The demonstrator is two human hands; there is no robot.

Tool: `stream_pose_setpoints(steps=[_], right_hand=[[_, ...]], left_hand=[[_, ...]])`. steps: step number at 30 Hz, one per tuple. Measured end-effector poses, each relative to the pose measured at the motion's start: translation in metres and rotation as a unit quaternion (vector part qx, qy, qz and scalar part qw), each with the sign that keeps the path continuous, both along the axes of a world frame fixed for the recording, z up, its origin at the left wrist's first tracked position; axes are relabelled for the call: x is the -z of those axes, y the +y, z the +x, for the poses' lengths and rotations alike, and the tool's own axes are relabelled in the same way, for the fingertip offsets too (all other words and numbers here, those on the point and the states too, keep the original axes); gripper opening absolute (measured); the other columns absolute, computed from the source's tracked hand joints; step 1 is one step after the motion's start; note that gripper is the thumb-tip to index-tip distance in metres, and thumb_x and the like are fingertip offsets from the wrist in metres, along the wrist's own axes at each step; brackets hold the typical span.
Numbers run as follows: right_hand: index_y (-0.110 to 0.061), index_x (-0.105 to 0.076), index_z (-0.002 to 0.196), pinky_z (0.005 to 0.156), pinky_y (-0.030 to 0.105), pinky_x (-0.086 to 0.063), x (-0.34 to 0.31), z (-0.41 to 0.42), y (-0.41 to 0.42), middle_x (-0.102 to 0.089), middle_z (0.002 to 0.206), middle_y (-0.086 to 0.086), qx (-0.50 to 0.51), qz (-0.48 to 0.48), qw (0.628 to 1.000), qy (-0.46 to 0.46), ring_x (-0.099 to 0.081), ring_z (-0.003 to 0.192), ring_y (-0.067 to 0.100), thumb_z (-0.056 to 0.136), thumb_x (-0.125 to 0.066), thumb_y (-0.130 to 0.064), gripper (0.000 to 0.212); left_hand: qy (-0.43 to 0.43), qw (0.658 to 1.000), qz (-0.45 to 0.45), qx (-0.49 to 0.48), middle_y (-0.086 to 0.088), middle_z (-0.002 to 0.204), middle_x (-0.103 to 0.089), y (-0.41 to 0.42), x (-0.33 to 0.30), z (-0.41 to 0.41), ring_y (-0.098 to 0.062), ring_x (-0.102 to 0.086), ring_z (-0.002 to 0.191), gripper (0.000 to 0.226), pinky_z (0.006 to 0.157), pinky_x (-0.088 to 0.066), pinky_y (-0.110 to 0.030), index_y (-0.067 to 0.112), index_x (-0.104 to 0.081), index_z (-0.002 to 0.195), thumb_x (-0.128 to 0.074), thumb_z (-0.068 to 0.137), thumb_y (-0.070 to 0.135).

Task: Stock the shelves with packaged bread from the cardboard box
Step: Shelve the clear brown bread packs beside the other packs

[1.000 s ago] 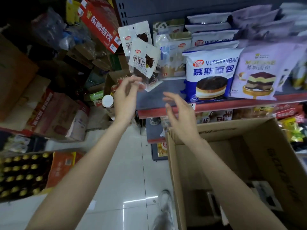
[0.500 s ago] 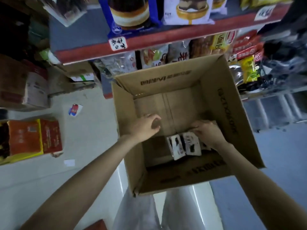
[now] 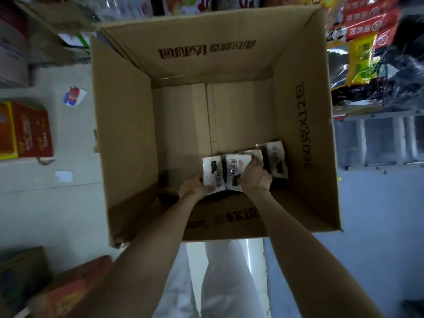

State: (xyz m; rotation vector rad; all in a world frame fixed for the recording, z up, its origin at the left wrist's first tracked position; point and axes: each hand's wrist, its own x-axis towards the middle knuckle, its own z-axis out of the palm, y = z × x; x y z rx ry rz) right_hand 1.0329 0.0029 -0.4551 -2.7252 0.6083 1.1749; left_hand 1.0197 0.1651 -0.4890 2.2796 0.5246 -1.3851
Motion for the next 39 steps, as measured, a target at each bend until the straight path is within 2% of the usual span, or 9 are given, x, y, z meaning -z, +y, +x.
stream_pose_setpoints(steps=[3, 5, 8, 15, 25, 28, 32, 37, 39], right_hand=[[-0.005, -0.02, 0.143, 0.081, 0.036, -0.048, 0.006, -0.011, -0.006, -0.058, 0.123, 0.013, 0.136, 0.026, 0.99, 0.002, -0.059, 0.11, 0.03, 0.091, -0.06, -0.021, 0.068], [-0.008, -0.032, 0.14, 0.083, 0.036, -0.047, 0.01, -0.021, -0.005, -0.058, 0.123, 0.013, 0.162, 0.038, 0.986, 0.022, -0.057, 0.112, 0.029, 0.087, -0.065, -0.022, 0.064], [-0.012, -0.062, 0.109, 0.07, 0.031, -0.042, 0.012, -0.023, 0.001, -0.064, 0.111, 0.01, 0.116, 0.047, 0.992, 0.013, -0.06, 0.102, 0.026, 0.091, -0.056, -0.013, 0.019], [-0.012, -0.058, 0.115, 0.07, 0.032, -0.045, -0.049, 0.003, 0.005, -0.057, 0.117, 0.01, -0.001, 0.096, 0.976, -0.197, -0.055, 0.109, 0.028, 0.092, -0.054, -0.018, 0.024], [-0.009, -0.051, 0.11, 0.059, 0.03, -0.042, -0.194, 0.015, 0.023, -0.062, 0.099, 0.011, -0.046, 0.27, 0.843, -0.462, -0.057, 0.089, 0.026, 0.102, -0.031, -0.026, 0.027], [-0.005, -0.047, 0.108, 0.047, 0.026, -0.029, -0.235, 0.039, 0.04, -0.057, 0.08, 0.004, -0.061, 0.285, 0.818, -0.496, -0.054, 0.066, 0.023, 0.102, -0.032, -0.026, 0.026], [-0.005, -0.044, 0.108, 0.046, 0.029, -0.033, -0.285, 0.076, 0.074, -0.056, 0.075, 0.0, -0.058, 0.313, 0.79, -0.523, -0.053, 0.055, 0.017, 0.102, -0.032, -0.028, 0.027], [-0.007, -0.042, 0.108, 0.046, 0.013, -0.034, -0.33, 0.128, 0.141, -0.05, 0.074, -0.012, -0.021, 0.388, 0.736, -0.554, -0.054, 0.055, -0.009, 0.103, -0.034, -0.021, 0.017], [-0.006, -0.042, 0.109, 0.051, 0.026, -0.042, -0.339, 0.158, 0.17, -0.048, 0.069, -0.011, 0.0, 0.41, 0.715, -0.567, -0.05, 0.053, 0.002, 0.103, -0.034, -0.021, 0.018]], left_hand=[[-0.042, 0.999, 0.011, -0.009, -0.006, 0.125, -0.062, -0.005, 0.001, -0.006, -0.024, -0.058, 0.112, 0.046, 0.08, -0.043, -0.027, 0.02, -0.058, 0.125, -0.061, 0.088, 0.047], [-0.072, 0.997, 0.0, -0.026, -0.005, 0.121, -0.064, -0.002, -0.001, -0.006, -0.024, -0.06, 0.109, 0.039, 0.077, -0.044, -0.027, 0.022, -0.06, 0.123, -0.058, 0.091, 0.044], [-0.118, 0.992, 0.002, -0.055, -0.008, 0.117, -0.065, 0.012, -0.009, -0.004, -0.028, -0.06, 0.103, 0.032, 0.074, -0.044, -0.03, 0.021, -0.06, 0.119, -0.054, 0.093, 0.037], [-0.282, 0.949, -0.067, -0.127, -0.013, 0.091, -0.065, 0.053, -0.069, 0.006, -0.03, -0.061, 0.084, 0.019, 0.064, -0.038, -0.032, 0.01, -0.056, 0.101, -0.056, 0.094, 0.027], [-0.492, 0.786, -0.161, -0.336, 0.013, 0.102, -0.059, 0.077, -0.229, 0.006, -0.006, -0.06, 0.097, 0.011, 0.066, -0.054, -0.014, 0.027, -0.042, 0.109, -0.043, 0.099, 0.032], [-0.563, 0.737, -0.146, -0.344, 0.006, 0.097, -0.059, 0.096, -0.268, 0.022, 0.004, -0.06, 0.089, 0.013, 0.062, -0.048, -0.008, 0.017, -0.042, 0.108, -0.043, 0.099, 0.027], [-0.619, 0.677, -0.133, -0.376, 0.011, 0.084, -0.055, 0.141, -0.306, 0.056, 0.015, -0.055, 0.074, 0.009, 0.064, -0.04, -0.007, 0.009, -0.046, 0.101, -0.044, 0.1, 0.017], [-0.66, 0.623, -0.13, -0.399, 0.0, 0.102, -0.062, 0.206, -0.335, 0.104, 0.004, -0.059, 0.093, 0.019, 0.083, -0.045, -0.019, 0.003, -0.051, 0.112, -0.046, 0.1, 0.018], [-0.676, 0.617, -0.132, -0.38, 0.007, 0.092, -0.057, 0.225, -0.347, 0.126, 0.015, -0.054, 0.081, 0.007, 0.075, -0.042, -0.01, 0.007, -0.047, 0.102, -0.045, 0.1, 0.014]])
